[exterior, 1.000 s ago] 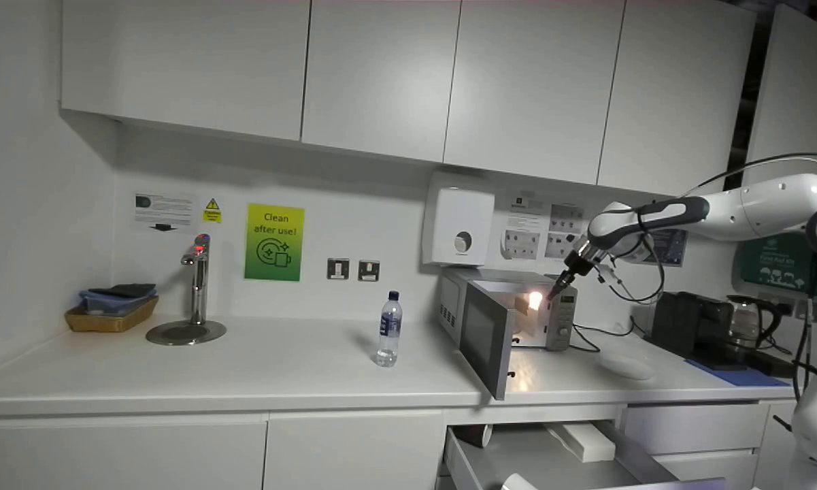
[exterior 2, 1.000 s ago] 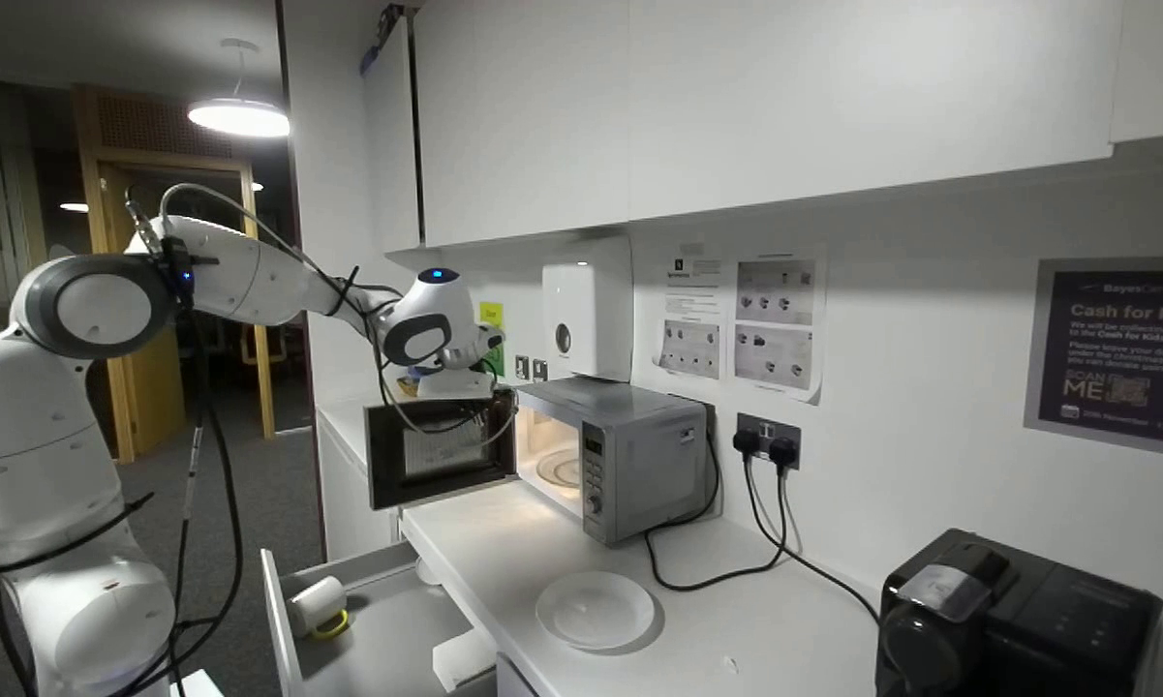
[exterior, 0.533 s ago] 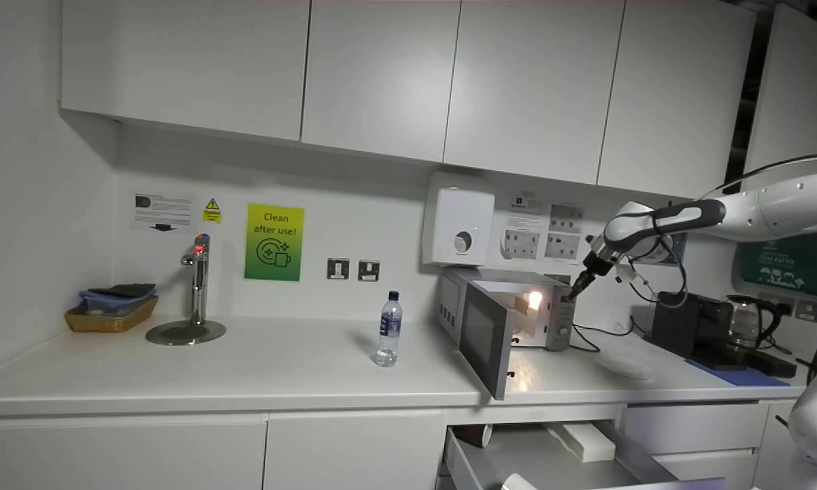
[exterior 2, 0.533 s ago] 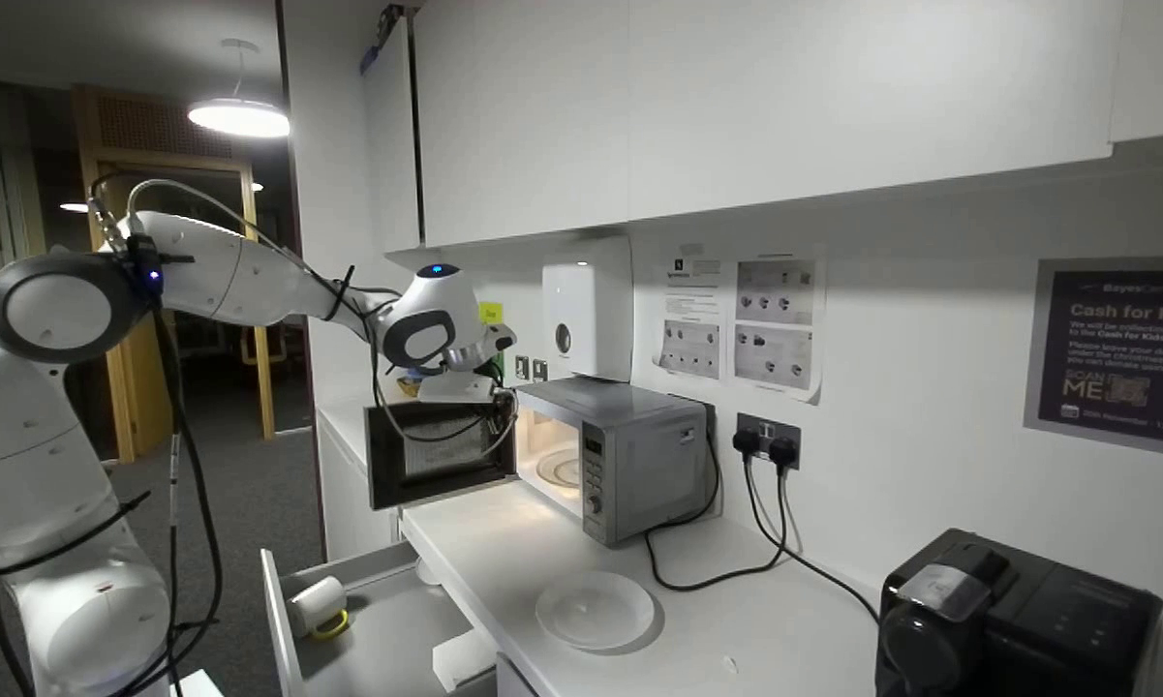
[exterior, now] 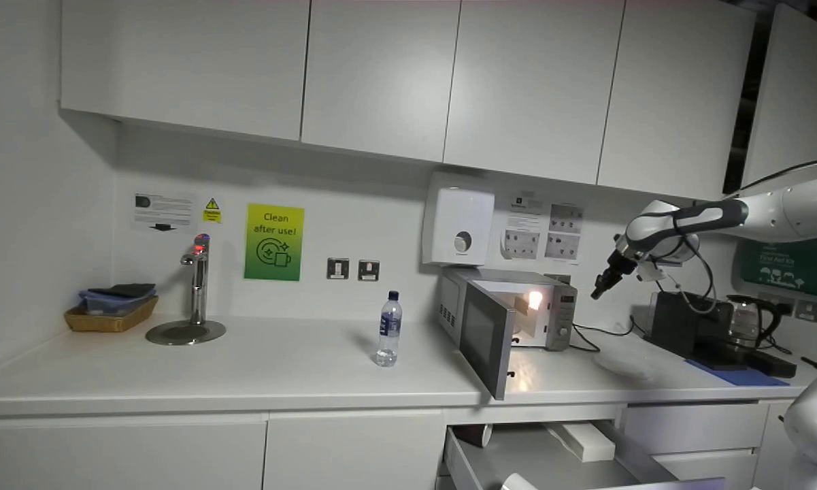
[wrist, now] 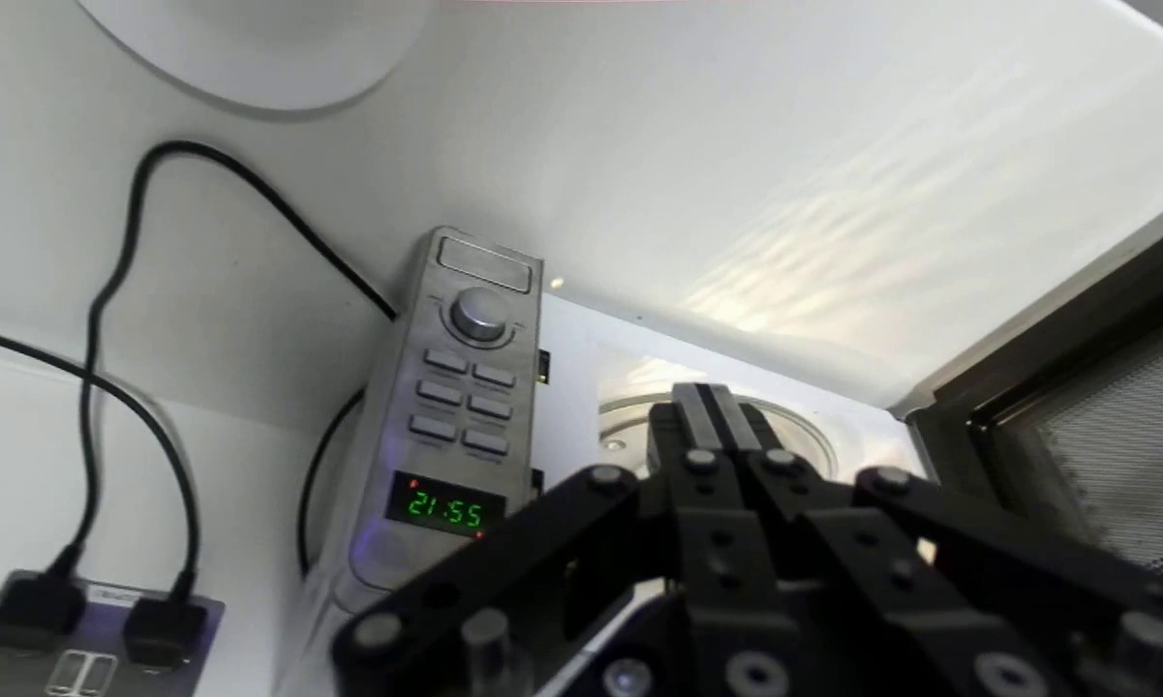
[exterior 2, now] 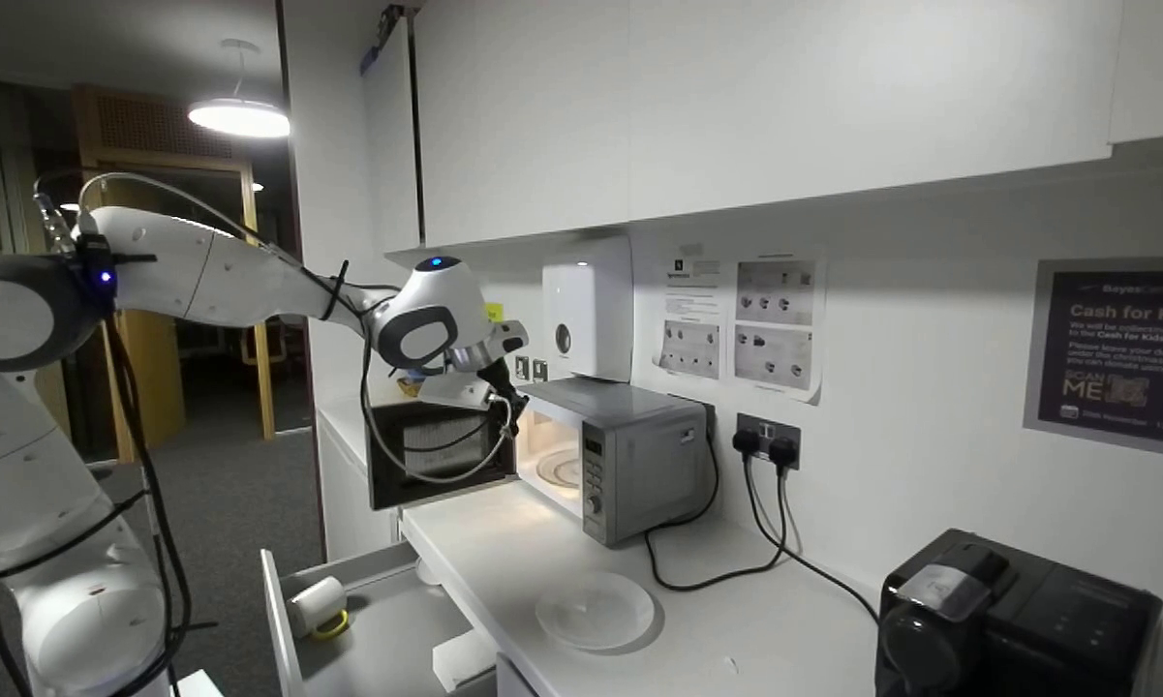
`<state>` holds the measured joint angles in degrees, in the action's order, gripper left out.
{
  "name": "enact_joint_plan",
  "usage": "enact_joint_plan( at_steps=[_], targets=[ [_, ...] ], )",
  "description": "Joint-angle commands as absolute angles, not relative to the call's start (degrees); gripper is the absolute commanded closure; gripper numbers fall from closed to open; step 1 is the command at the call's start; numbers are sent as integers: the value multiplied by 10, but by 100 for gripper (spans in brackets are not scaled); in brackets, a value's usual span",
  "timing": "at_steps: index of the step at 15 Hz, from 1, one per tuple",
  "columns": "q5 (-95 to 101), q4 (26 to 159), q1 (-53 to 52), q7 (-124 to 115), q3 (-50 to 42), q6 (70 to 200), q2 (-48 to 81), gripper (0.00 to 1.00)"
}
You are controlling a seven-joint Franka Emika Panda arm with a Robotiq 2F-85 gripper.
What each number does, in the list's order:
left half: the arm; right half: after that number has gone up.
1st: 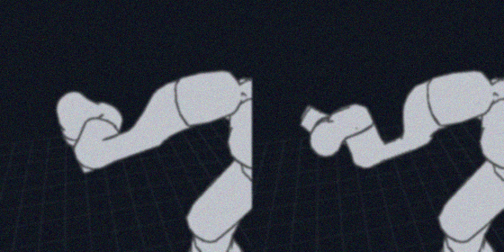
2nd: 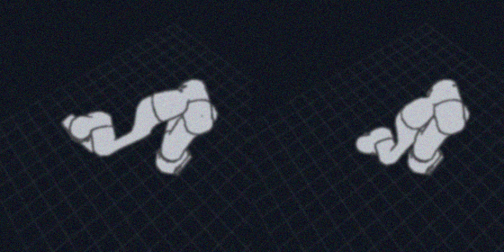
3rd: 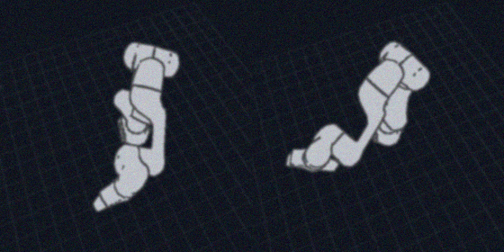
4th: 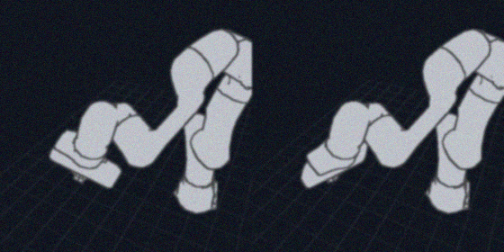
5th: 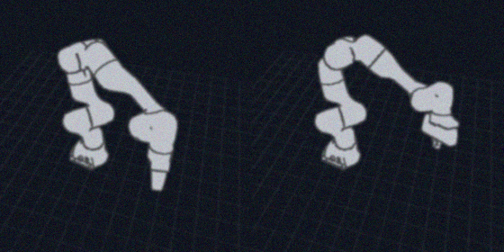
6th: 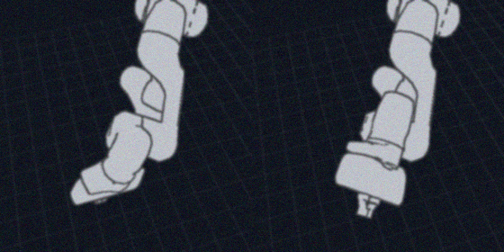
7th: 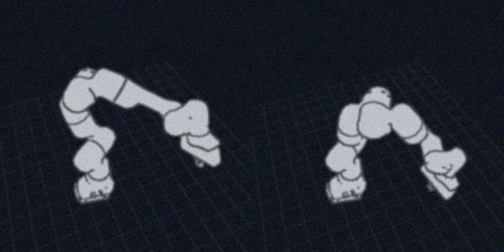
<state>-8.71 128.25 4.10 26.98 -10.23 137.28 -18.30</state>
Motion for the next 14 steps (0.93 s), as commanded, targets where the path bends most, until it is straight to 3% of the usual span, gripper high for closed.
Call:
enact_joint_plan(
  at_steps=[1, 14],
  targets=[
    [-49, 1311, 66, 223, -115, 1371, -224, 100],
    [5, 1362, 142, 128, -157, 1348, -257, 100]
  ],
)
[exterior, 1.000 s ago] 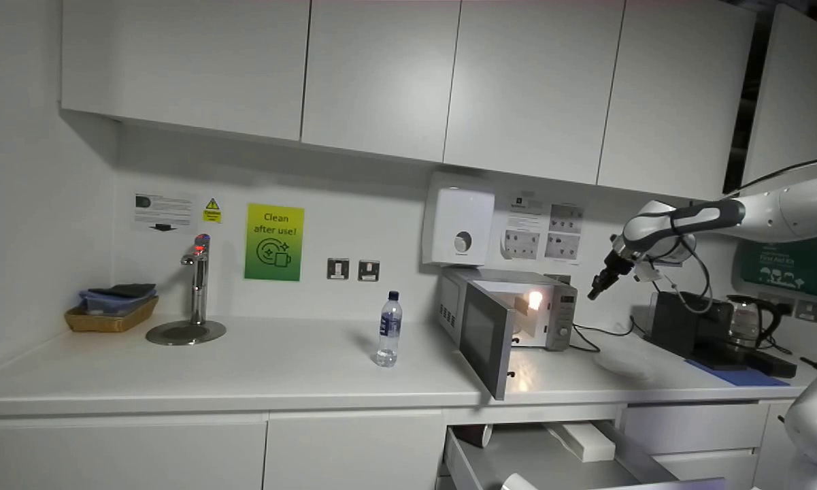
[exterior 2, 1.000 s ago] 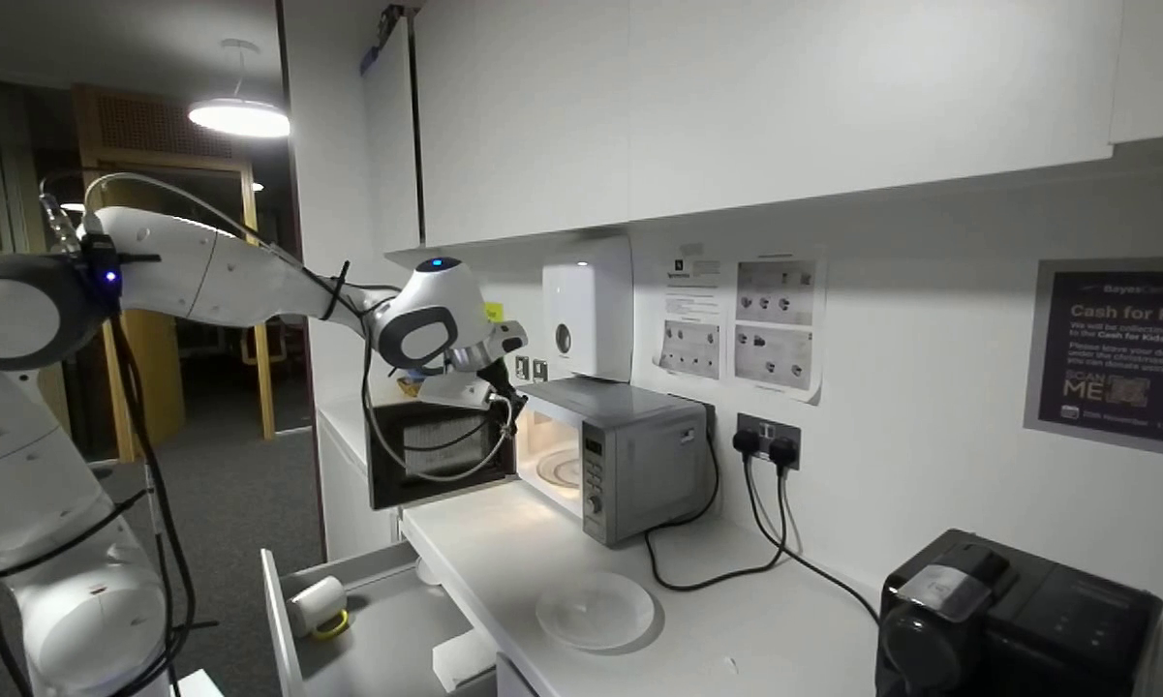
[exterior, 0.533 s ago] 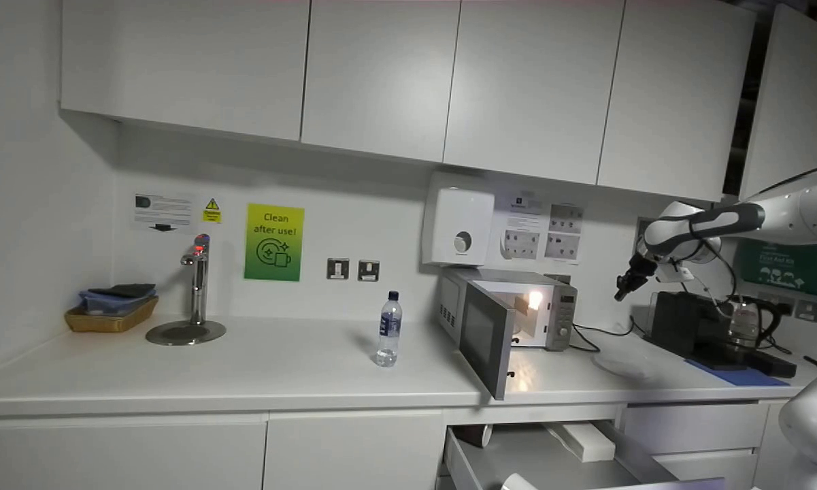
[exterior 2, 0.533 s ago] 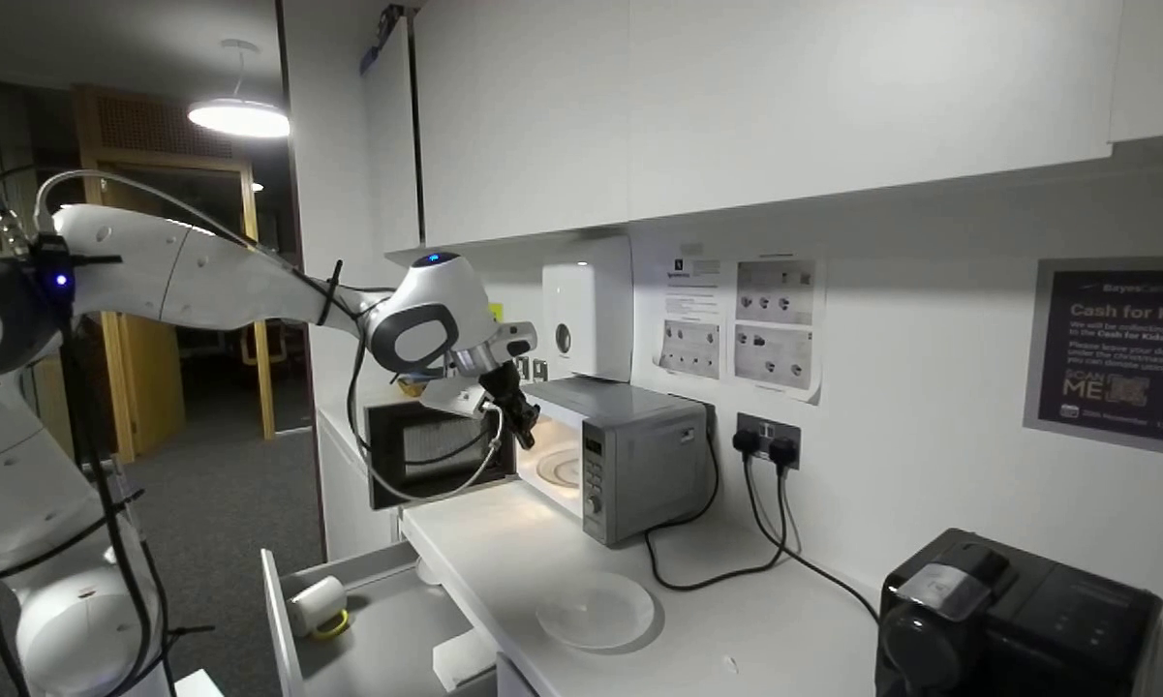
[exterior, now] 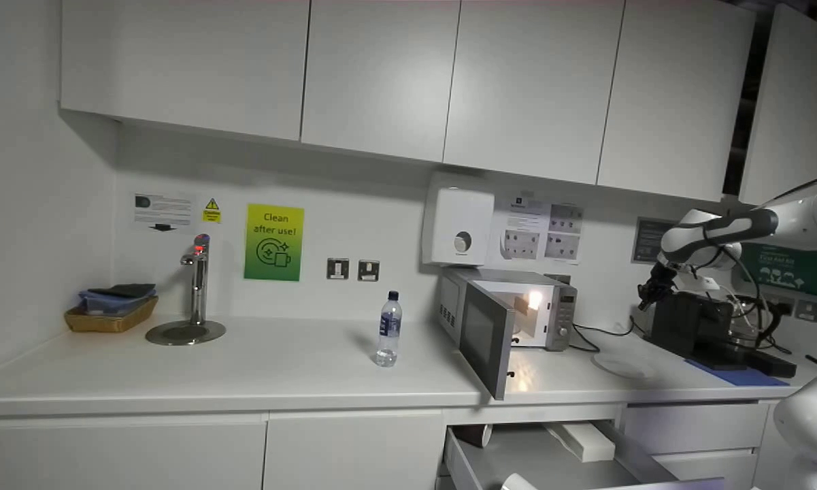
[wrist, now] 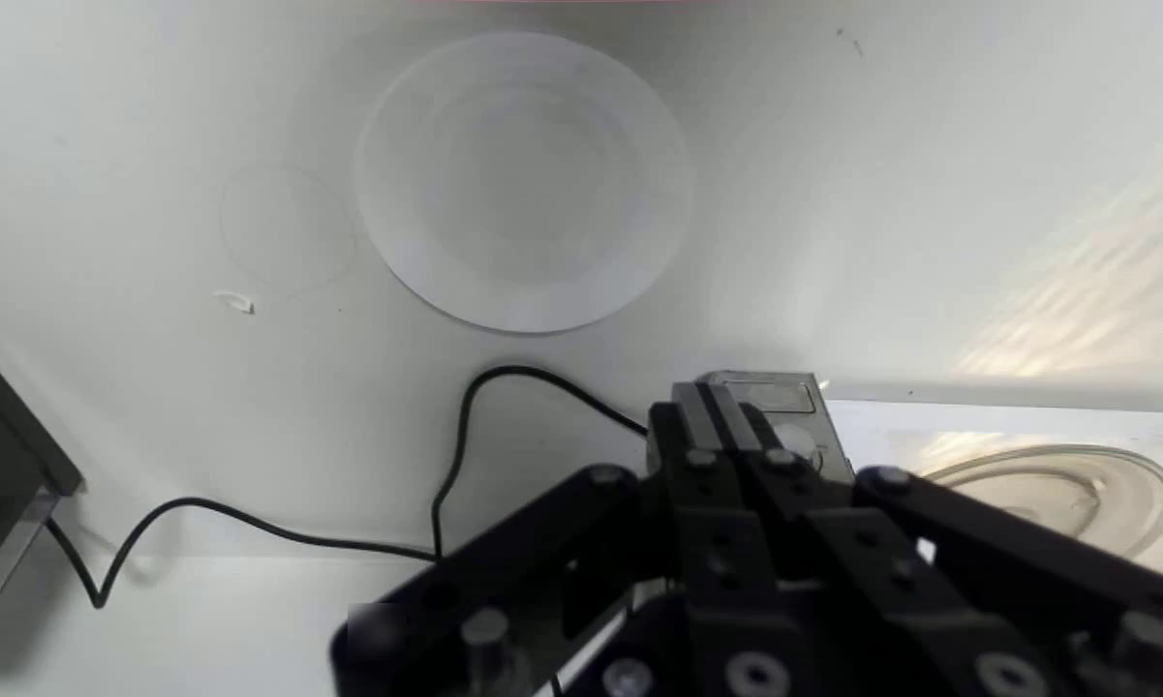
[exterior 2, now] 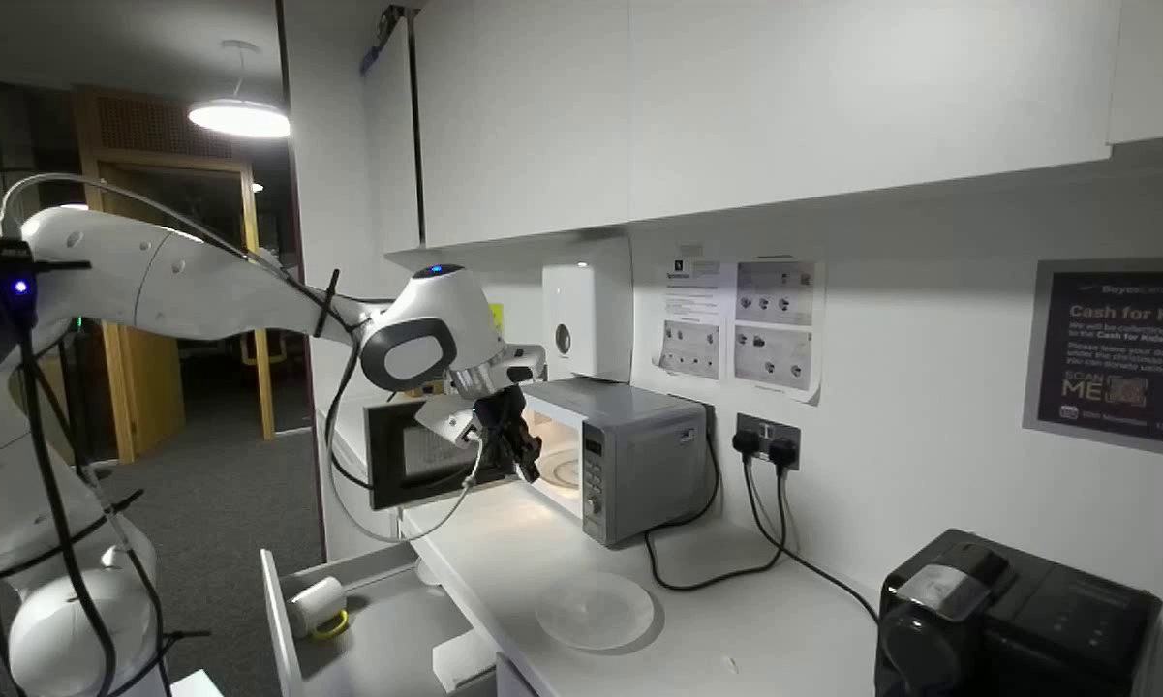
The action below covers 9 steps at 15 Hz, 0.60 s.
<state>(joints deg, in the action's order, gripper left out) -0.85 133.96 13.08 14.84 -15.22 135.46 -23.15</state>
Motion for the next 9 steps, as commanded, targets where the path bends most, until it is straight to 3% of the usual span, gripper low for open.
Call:
enact_joint_plan(
  at_steps=[1, 9],
  targets=[
    [7, 1363, 145, 126, -158, 1347, -258, 100],
    [-5, 1355, 138, 141, -168, 1353, -236, 99]
  ],
)
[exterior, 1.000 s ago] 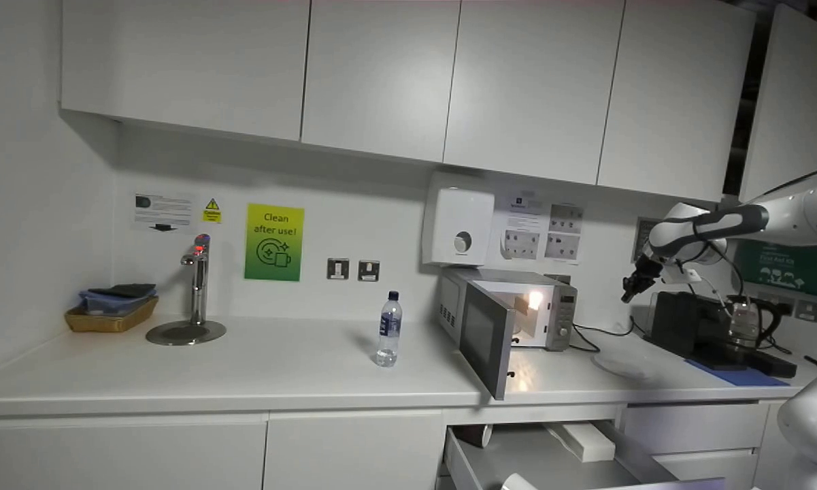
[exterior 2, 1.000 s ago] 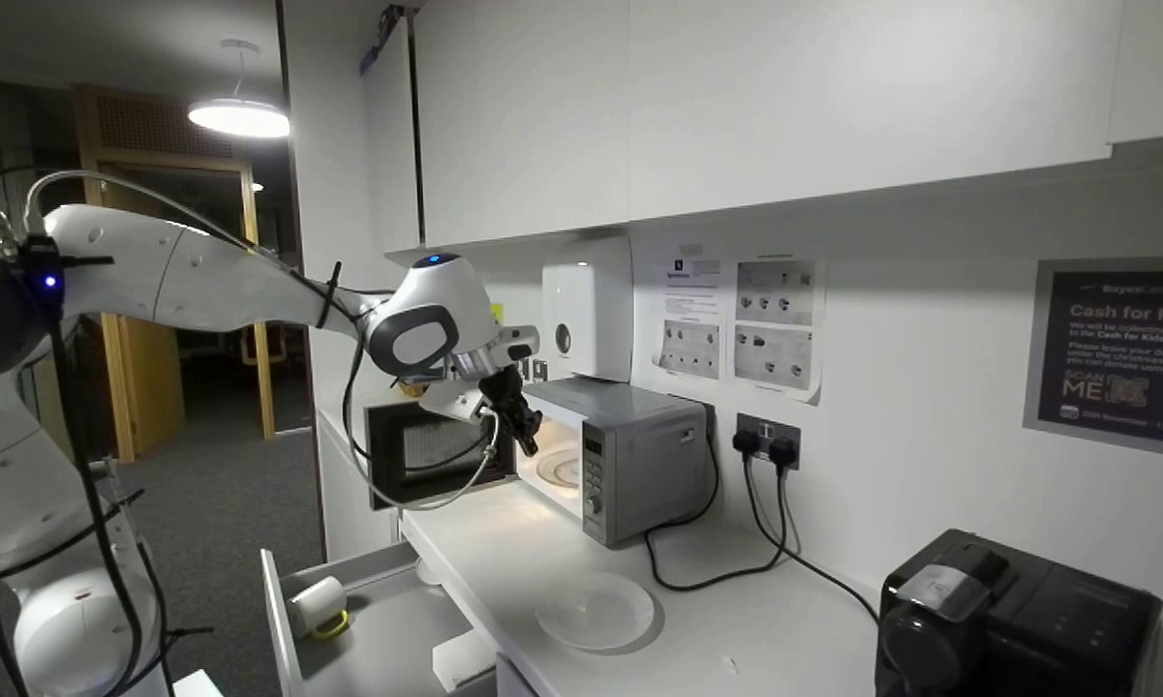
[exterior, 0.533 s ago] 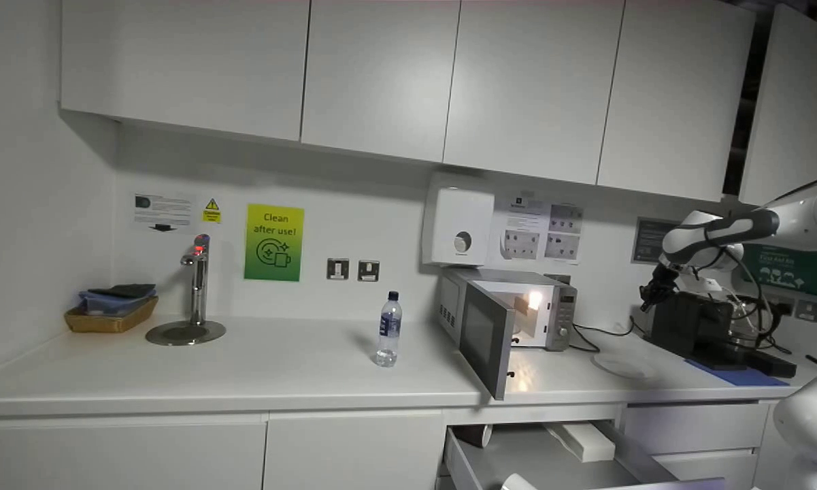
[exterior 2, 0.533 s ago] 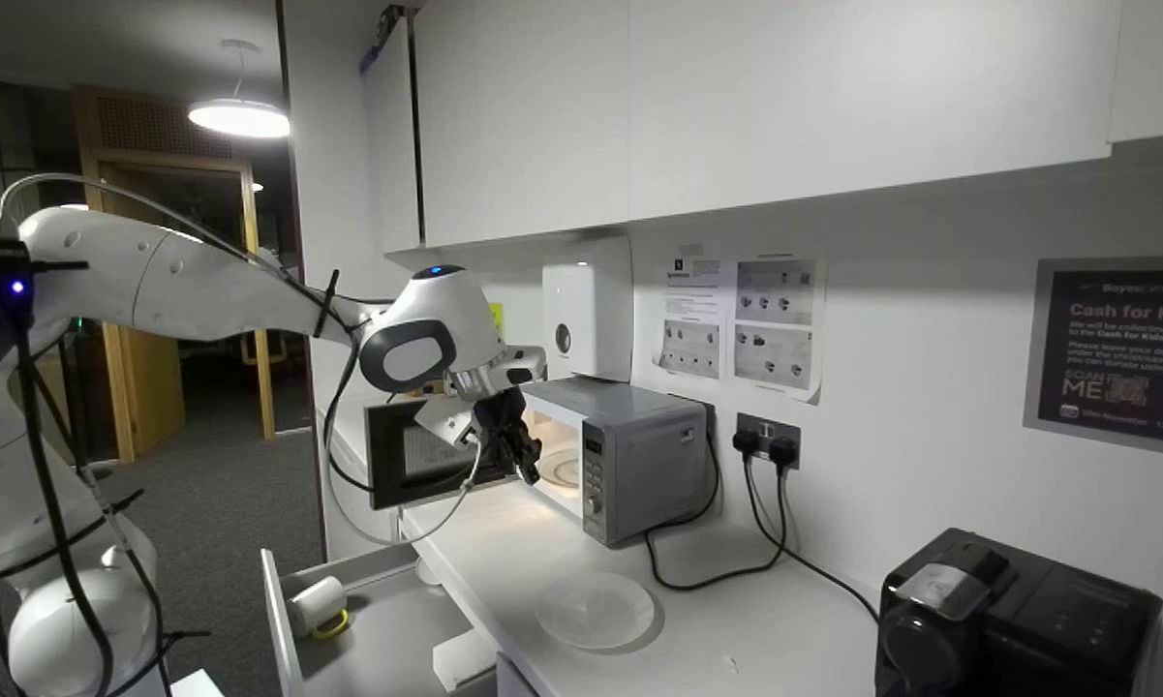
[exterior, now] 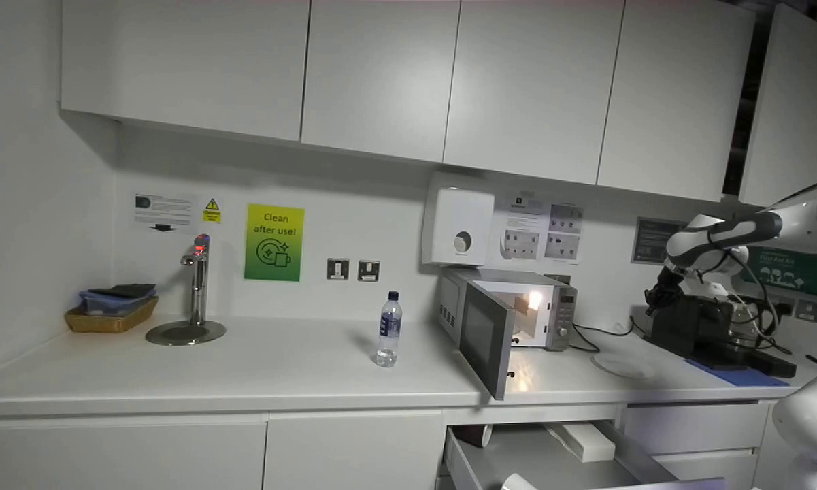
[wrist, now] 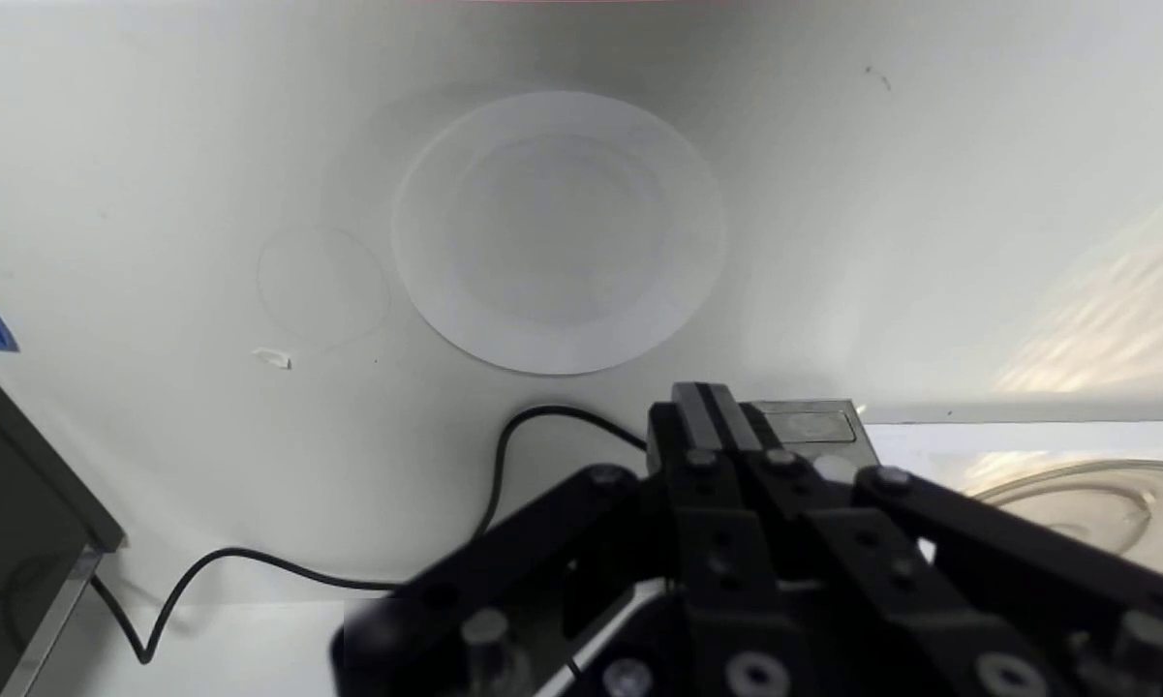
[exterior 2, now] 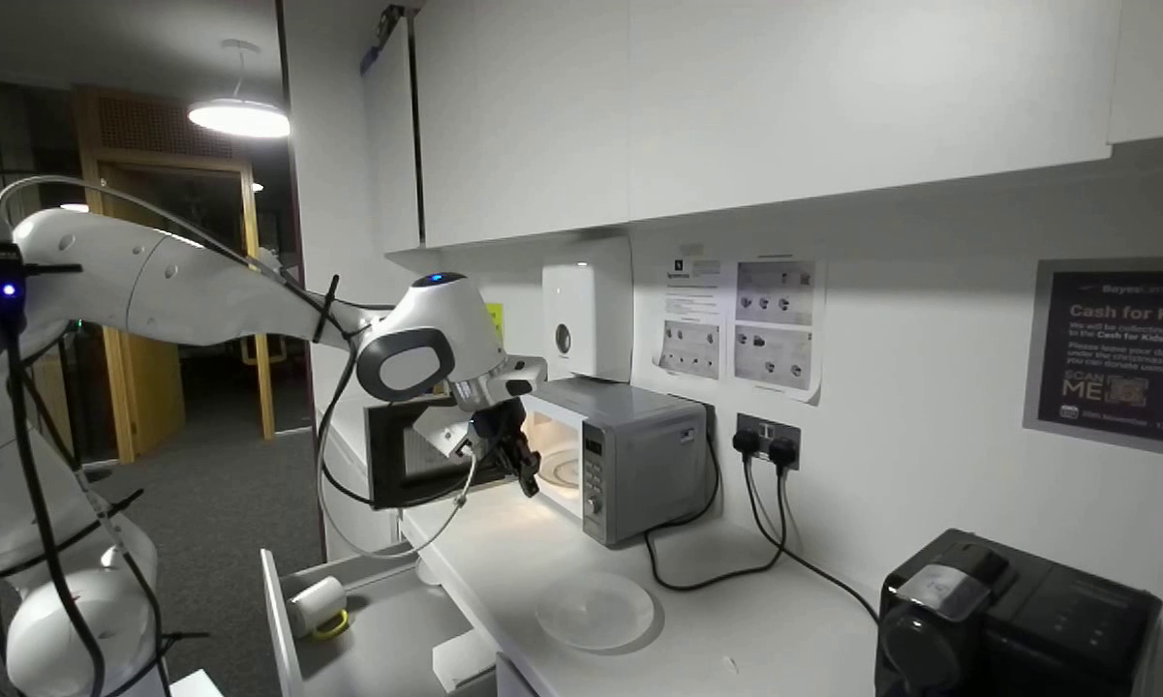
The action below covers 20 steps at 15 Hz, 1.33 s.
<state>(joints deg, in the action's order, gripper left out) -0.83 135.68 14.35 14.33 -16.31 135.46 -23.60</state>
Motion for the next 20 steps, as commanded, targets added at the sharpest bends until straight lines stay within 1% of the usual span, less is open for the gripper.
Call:
enact_joint_plan(
  at_steps=[1, 11, 20],
  targets=[
    [-5, 1356, 138, 141, -168, 1353, -236, 99],
    [-4, 1353, 141, 142, -171, 1353, -225, 100],
    [-22, 1320, 162, 151, -234, 1349, -193, 100]
  ],
)
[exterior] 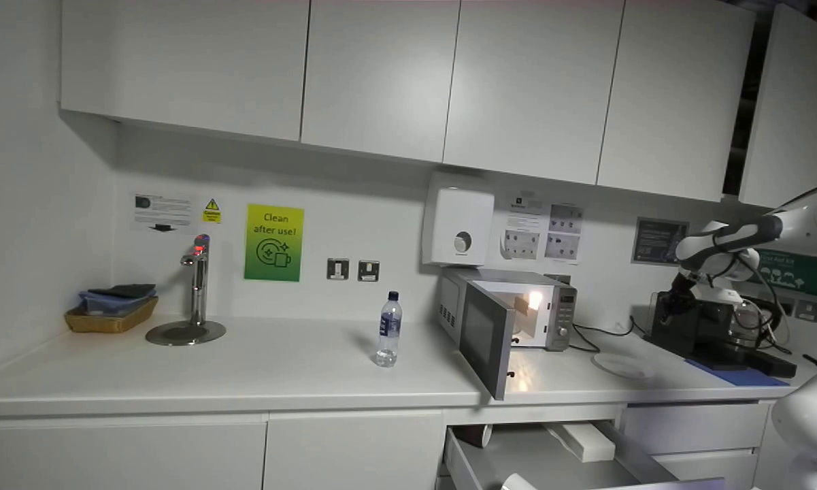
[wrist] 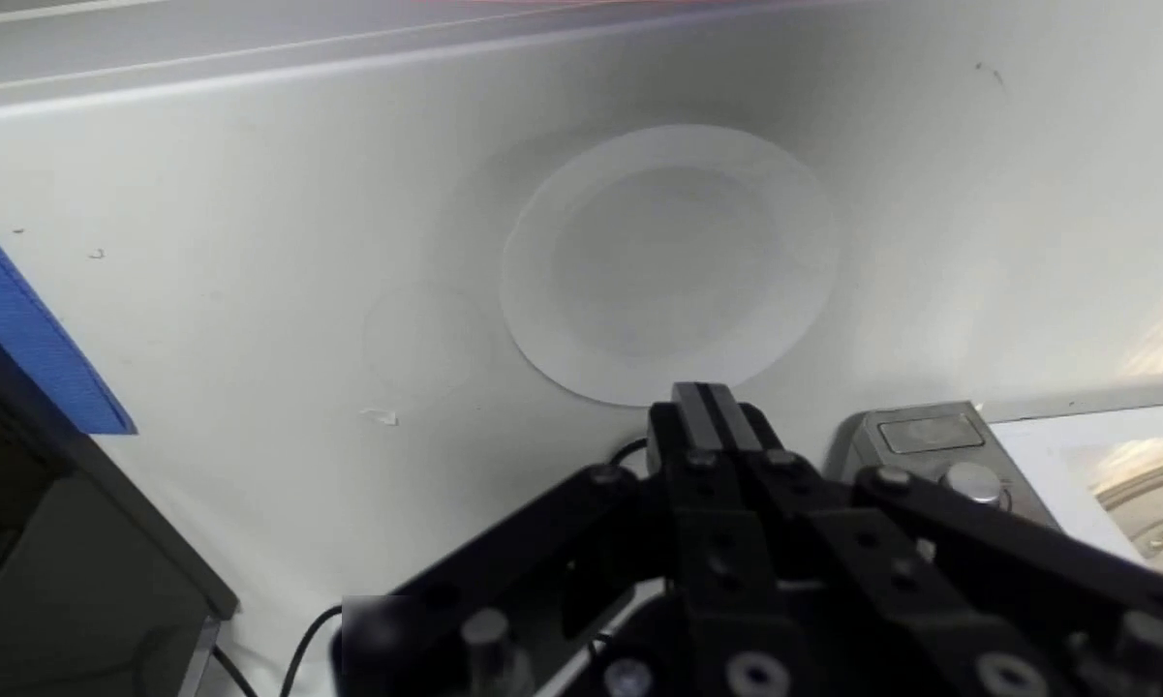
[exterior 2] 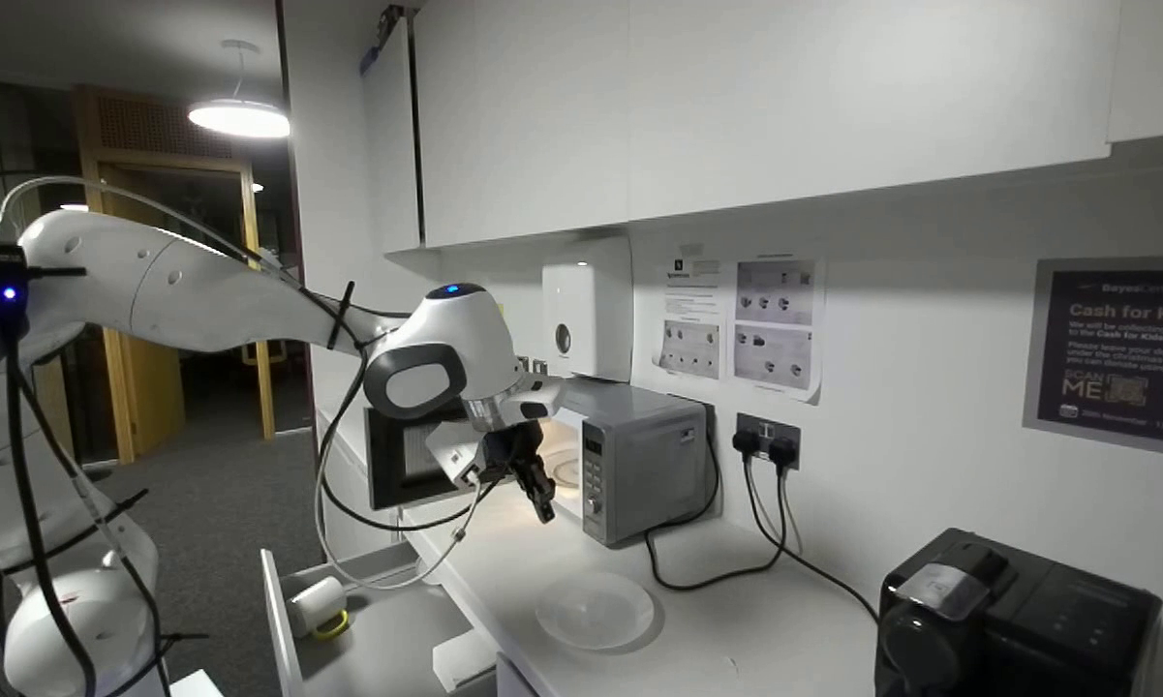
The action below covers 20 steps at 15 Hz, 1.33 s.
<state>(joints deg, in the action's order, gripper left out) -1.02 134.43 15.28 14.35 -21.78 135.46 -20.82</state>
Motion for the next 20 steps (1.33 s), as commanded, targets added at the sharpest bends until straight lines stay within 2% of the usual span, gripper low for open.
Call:
enact_joint_plan(
  at_steps=[1, 20],
  targets=[
    [-25, 1317, 164, 152, -241, 1350, -190, 100],
    [-196, 1300, 163, 292, -350, 1287, -143, 100]
  ],
)
